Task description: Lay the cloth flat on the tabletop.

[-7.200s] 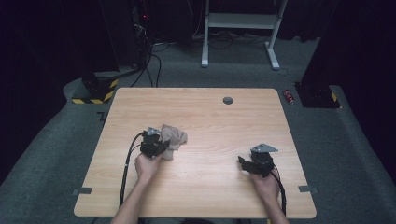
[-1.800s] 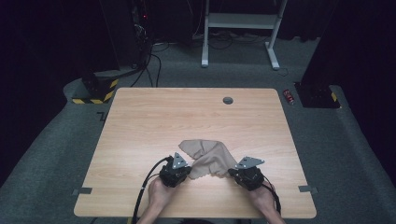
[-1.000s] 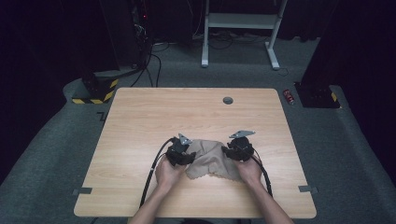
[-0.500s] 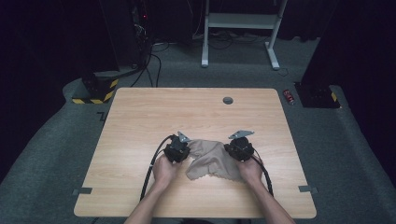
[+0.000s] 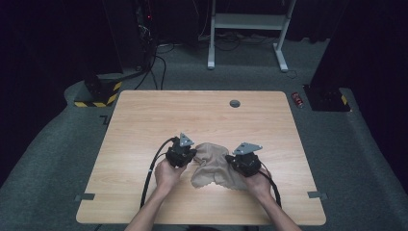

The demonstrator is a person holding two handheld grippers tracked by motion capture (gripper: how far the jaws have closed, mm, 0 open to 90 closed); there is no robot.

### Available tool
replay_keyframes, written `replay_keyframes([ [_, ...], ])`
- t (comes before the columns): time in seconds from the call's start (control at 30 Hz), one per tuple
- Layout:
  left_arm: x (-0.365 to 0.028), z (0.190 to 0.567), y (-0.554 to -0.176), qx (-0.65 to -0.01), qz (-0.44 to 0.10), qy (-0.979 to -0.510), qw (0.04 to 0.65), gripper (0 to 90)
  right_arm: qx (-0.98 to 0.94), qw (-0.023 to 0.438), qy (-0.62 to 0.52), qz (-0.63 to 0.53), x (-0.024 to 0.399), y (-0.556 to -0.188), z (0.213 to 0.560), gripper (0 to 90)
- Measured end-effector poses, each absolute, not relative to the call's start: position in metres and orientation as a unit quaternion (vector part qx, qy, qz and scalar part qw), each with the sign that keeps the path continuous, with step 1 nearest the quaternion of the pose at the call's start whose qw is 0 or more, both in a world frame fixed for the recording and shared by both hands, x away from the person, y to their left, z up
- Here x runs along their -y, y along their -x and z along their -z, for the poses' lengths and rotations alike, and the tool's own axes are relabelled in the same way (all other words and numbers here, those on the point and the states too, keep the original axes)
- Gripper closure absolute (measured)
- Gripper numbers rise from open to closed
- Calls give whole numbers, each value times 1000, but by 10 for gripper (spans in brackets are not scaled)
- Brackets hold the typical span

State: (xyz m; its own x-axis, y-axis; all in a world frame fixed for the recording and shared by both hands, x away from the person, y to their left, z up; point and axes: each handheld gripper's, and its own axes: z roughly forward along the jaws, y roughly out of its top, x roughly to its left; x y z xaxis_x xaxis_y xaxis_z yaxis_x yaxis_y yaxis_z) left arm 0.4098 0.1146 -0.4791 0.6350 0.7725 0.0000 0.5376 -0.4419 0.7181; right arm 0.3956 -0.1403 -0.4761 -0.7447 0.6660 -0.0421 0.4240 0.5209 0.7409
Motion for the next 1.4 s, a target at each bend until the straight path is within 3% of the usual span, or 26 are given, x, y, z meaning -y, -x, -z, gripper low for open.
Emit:
replay_keyframes([
  [0.37, -121, 506, -400, -409, -150, -831, 347, 874, -893, 127, -268, -337, 119, -376, 503, 879],
  [0.43, -124, 510, -400, -413, -151, -829, 347, 852, -890, 127, -271, -345, 120, -375, 499, 809],
  [0.57, -131, 519, -397, -422, -150, -815, 367, 822, -869, 135, -289, -378, 127, -379, 482, 771],
  [0.7, -132, 522, -394, -422, -155, -807, 382, 755, -853, 132, -328, -384, 130, -399, 475, 713],
  [0.9, -131, 526, -389, -425, -178, -798, 388, 617, -835, 91, -369, -398, 126, -423, 476, 656],
  [1.03, -126, 526, -387, -422, -200, -802, 372, 483, -843, 77, -366, -386, 112, -430, 479, 728],
  [1.1, -128, 526, -388, -431, -195, -798, 373, 464, -852, 74, -360, -372, 106, -434, 482, 874],
  [1.13, -128, 526, -388, -433, -195, -797, 373, 443, -857, 88, -349, -369, 100, -430, 481, 892],
  [1.4, -127, 526, -388, -438, -201, -796, 367, 416, -911, 121, -219, -327, 70, -391, 480, 888],
])
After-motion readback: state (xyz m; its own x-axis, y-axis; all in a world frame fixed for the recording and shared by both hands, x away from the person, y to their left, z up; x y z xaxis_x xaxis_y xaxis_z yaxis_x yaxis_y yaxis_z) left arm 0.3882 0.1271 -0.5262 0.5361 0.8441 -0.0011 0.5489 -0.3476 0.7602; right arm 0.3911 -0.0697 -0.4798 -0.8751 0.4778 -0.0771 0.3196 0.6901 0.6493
